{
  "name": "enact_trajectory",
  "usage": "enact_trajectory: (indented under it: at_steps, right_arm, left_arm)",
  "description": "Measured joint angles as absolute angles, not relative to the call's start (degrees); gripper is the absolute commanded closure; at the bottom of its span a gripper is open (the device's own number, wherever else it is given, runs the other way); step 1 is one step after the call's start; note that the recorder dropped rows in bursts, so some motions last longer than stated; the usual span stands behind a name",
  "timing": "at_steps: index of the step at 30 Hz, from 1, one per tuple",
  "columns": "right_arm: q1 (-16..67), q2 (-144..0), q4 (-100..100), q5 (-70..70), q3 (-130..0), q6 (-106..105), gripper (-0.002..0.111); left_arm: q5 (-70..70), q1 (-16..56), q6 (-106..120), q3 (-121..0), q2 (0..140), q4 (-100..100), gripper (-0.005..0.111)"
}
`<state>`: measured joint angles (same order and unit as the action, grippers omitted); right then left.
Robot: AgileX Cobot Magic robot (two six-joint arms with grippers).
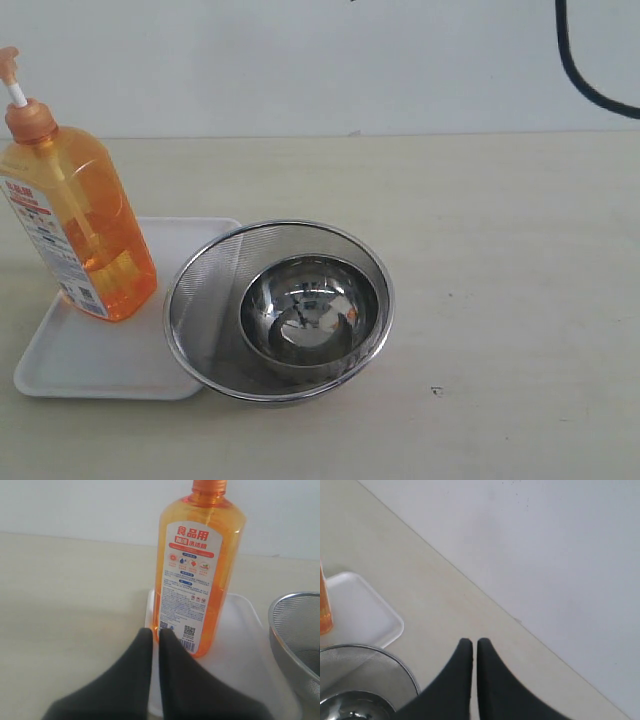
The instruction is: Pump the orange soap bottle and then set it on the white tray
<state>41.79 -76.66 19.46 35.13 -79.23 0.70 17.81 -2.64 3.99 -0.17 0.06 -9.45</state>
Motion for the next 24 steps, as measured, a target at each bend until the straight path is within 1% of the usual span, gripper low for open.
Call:
enact_trajectory:
  at_steps: [7, 16, 20, 24]
  right_arm:
    - [41.8, -76.7, 19.2, 31.1, -79.1, 4.5, 0.108]
    - [41.8, -81.1, 17.1, 24.1, -79.1, 1.3, 0.108]
    - [41.8, -83.5, 11.6, 22.3, -79.4, -4.7, 0.108]
    - [41.8, -86.5, -1.0, 22.3, -81.0, -19.5, 0.108]
  left_arm:
    - [17.8, -2.6, 4.0, -0.2, 0.1, -9.4, 0.102]
    - [17.8, -2.6, 4.0, -0.2, 0.1, -9.4, 0.102]
    - [17.8, -2.6, 4.0, -0.2, 0.1, -9.4, 0.102]
    - [17.8, -2.6, 4.0, -0.2, 0.1, -9.4, 0.102]
